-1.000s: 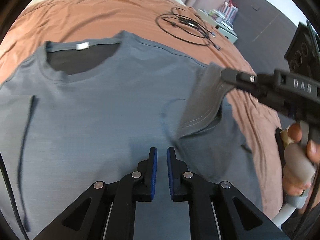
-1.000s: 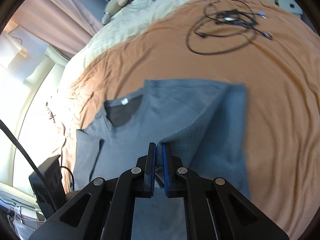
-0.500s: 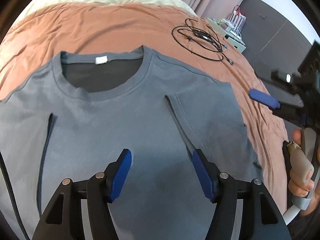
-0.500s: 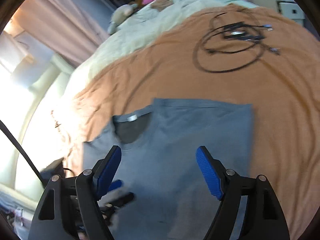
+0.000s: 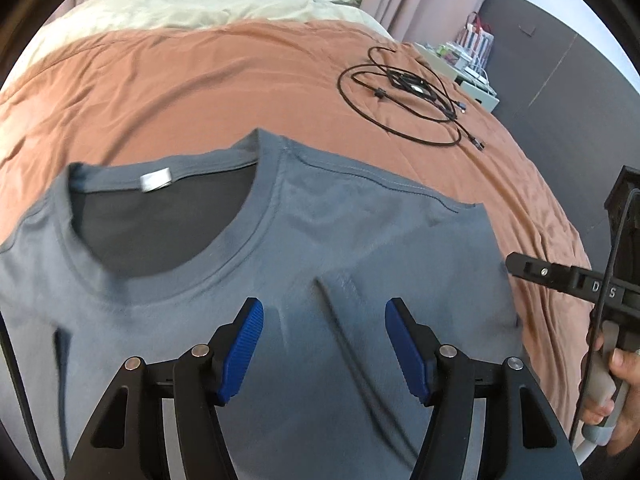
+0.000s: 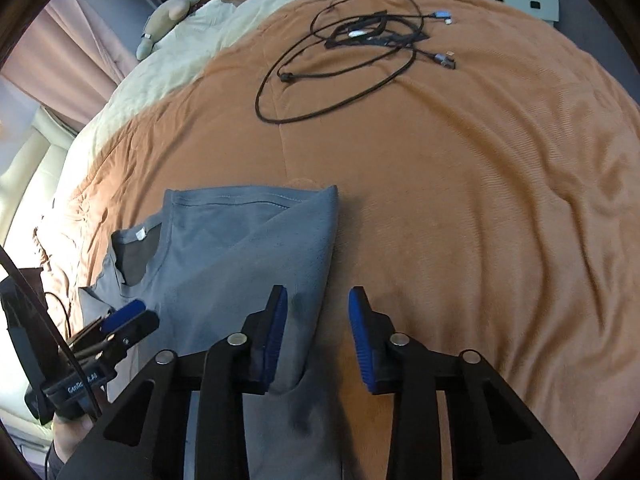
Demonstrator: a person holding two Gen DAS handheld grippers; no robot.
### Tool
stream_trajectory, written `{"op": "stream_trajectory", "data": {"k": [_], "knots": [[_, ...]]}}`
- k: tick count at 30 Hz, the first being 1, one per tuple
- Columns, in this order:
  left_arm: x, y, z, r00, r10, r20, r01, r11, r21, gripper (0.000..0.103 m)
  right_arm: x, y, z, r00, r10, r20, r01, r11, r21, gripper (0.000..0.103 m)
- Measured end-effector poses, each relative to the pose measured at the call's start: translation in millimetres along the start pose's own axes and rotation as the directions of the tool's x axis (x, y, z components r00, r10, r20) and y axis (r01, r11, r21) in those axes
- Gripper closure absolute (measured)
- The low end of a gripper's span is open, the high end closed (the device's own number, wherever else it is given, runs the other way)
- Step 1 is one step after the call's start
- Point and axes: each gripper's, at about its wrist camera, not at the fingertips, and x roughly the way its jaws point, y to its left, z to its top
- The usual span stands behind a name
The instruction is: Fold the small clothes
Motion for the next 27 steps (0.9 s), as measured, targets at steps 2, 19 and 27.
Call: {"op": "stream_trajectory", "data": {"k": [2, 19, 27], "knots": [[7, -3, 4, 1.0, 0.014, -0.002, -0.013, 1.0, 0.022, 0.046, 9, 3, 3, 1.0, -0.001, -0.01, 0.001, 1.0, -0.015, 0.079], [-2, 8, 1, 0.999, 0.032, 0.011, -0.032, 0.999, 0.037, 0.102, 36, 46, 30, 0.973, -0.215, 0.09, 0.23, 0.945, -0.232, 0.102], [3, 8, 1, 0.999, 0.038, -0.019, -0.038, 0.999, 0.034, 0.102, 21, 25, 22, 0.99, -0.133, 0.047, 0.138, 0.98, -0.145, 0.096]]}}
